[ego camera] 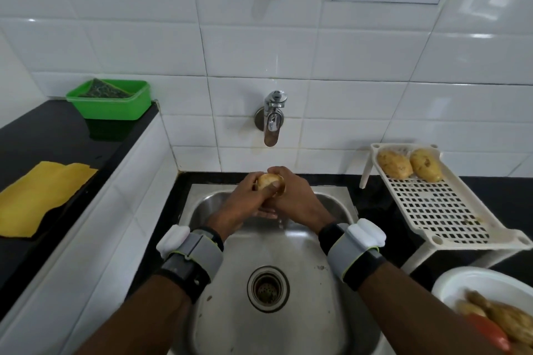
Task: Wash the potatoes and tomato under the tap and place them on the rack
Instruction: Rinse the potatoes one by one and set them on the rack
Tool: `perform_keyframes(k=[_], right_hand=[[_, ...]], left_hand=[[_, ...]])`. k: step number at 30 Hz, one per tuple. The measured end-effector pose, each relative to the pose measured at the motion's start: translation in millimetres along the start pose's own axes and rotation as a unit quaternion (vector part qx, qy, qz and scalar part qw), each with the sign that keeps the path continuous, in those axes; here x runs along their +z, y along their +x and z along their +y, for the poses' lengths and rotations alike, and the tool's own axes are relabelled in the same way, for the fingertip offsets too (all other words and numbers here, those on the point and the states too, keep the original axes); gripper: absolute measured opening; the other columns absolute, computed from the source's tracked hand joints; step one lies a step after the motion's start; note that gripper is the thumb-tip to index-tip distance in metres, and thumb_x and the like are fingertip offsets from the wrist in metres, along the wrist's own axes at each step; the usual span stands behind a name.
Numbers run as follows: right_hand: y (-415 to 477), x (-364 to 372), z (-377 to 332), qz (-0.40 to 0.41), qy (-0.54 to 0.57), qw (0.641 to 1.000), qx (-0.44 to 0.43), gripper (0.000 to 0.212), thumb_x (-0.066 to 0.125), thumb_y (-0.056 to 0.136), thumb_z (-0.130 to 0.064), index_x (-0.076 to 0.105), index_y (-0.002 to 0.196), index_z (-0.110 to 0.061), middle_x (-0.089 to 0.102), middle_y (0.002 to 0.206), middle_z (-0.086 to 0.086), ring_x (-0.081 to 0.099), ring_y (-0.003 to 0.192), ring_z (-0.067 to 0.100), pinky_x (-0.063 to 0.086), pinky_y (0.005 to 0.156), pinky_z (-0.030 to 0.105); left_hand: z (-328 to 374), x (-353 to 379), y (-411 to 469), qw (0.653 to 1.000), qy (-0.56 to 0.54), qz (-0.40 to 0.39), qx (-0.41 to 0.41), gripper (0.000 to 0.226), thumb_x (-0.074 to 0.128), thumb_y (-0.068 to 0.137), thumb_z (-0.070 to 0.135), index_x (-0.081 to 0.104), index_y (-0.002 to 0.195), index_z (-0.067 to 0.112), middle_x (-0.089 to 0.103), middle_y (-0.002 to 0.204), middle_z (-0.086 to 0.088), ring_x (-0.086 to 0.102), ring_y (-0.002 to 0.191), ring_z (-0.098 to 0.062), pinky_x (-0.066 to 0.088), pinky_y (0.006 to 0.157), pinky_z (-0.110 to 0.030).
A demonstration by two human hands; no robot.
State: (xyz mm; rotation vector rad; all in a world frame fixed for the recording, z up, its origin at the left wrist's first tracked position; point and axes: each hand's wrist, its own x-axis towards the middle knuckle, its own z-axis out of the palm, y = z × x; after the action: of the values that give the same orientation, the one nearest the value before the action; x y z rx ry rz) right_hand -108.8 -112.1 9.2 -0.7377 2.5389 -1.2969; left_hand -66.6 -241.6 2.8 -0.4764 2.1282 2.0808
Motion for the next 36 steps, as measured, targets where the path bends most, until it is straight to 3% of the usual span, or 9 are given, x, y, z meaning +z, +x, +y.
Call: perform_keyframes(k=[12, 17, 23, 25, 28, 30, 33, 36], right_hand=[[-15.3, -2.1, -8.5, 0.003, -0.036, 0.999, -0.009, 0.061, 0.078, 0.072, -0.023, 0.053, 0.128, -0.018, 0.066, 0.112, 0.001, 0.061, 0.099, 0.015, 0.05, 0.087, 0.026], [-18.9, -3.5, -9.3, 0.004, -0.02, 1.0, -0.016, 0.061, 0.078, 0.072, -0.023, 0.053, 0.127, -0.018, 0.066, 0.112, 0.001, 0.062, 0.1, 0.015, 0.052, 0.091, 0.032], [-32.1, -1.6, 8.4, -0.047, -0.047, 0.998, -0.007, 0.068, 0.083, 0.072, -0.026, 0.05, 0.131, -0.019, 0.064, 0.118, 0.001, 0.06, 0.102, 0.012, 0.047, 0.084, 0.018], [-32.6, -3.5, 12.0, -0.061, -0.073, 0.995, -0.015, 0.078, 0.085, 0.07, -0.026, 0.046, 0.136, -0.019, 0.053, 0.127, 0.004, 0.053, 0.105, 0.01, 0.042, 0.083, 0.012], [-32.3, -16.7, 11.6, -0.029, -0.079, 0.996, -0.013, 0.089, 0.087, 0.067, -0.027, 0.039, 0.141, -0.022, 0.037, 0.13, 0.004, 0.046, 0.11, 0.013, 0.039, 0.093, 0.017], [-33.0, -24.6, 14.2, -0.014, -0.102, 0.995, -0.01, 0.088, 0.087, 0.066, -0.031, 0.041, 0.14, -0.022, 0.041, 0.129, 0.002, 0.049, 0.112, 0.016, 0.042, 0.096, 0.023], [-38.5, -38.5, 30.3, -0.012, -0.212, 0.977, -0.016, 0.076, 0.084, 0.063, -0.043, 0.055, 0.128, -0.019, 0.063, 0.117, 0.002, 0.06, 0.106, 0.019, 0.046, 0.097, 0.034], [-50.2, -64.9, 48.5, 0.031, -0.188, 0.982, 0.001, 0.063, 0.082, 0.063, -0.045, 0.063, 0.115, -0.015, 0.072, 0.103, 0.003, 0.067, 0.096, 0.021, 0.051, 0.088, 0.037]], left_hand=[[2.6, 8.4, -24.6, 0.999, 0.025, 0.011, 0.024, 0.042, 0.062, 0.093, 0.033, 0.044, 0.129, 0.02, 0.054, 0.118, -0.008, 0.068, 0.096, -0.033, 0.059, 0.081, -0.051], [5.4, 9.6, -28.4, 0.999, 0.042, 0.009, 0.032, 0.043, 0.059, 0.094, 0.034, 0.041, 0.13, 0.021, 0.053, 0.118, -0.005, 0.068, 0.095, -0.028, 0.06, 0.08, -0.048], [-12.4, 12.9, -27.6, 0.997, 0.074, 0.035, 0.0, 0.045, 0.07, 0.086, 0.035, 0.048, 0.122, 0.019, 0.059, 0.109, -0.007, 0.07, 0.082, -0.027, 0.062, 0.068, -0.04], [-11.7, 14.7, -24.7, 0.994, 0.099, 0.055, 0.003, 0.045, 0.072, 0.085, 0.035, 0.05, 0.12, 0.018, 0.061, 0.11, -0.008, 0.069, 0.079, -0.023, 0.061, 0.06, -0.033], [0.1, 23.1, -18.5, 0.989, 0.119, 0.072, 0.042, 0.043, 0.071, 0.086, 0.035, 0.05, 0.121, 0.021, 0.058, 0.114, -0.005, 0.061, 0.086, -0.014, 0.051, 0.046, -0.017], [3.0, 30.9, -16.6, 0.988, 0.136, 0.059, 0.053, 0.044, 0.07, 0.086, 0.034, 0.05, 0.123, 0.021, 0.058, 0.113, -0.004, 0.063, 0.084, -0.015, 0.051, 0.045, -0.018], [-2.0, 51.3, -15.9, 0.991, 0.126, 0.014, 0.036, 0.043, 0.067, 0.088, 0.038, 0.05, 0.121, 0.015, 0.065, 0.1, -0.007, 0.065, 0.06, -0.019, 0.057, 0.051, -0.03], [4.0, 77.9, -7.9, 0.992, 0.124, -0.005, 0.036, 0.04, 0.058, 0.093, 0.044, 0.051, 0.122, 0.017, 0.064, 0.106, -0.009, 0.066, 0.059, -0.018, 0.053, 0.047, -0.025]])
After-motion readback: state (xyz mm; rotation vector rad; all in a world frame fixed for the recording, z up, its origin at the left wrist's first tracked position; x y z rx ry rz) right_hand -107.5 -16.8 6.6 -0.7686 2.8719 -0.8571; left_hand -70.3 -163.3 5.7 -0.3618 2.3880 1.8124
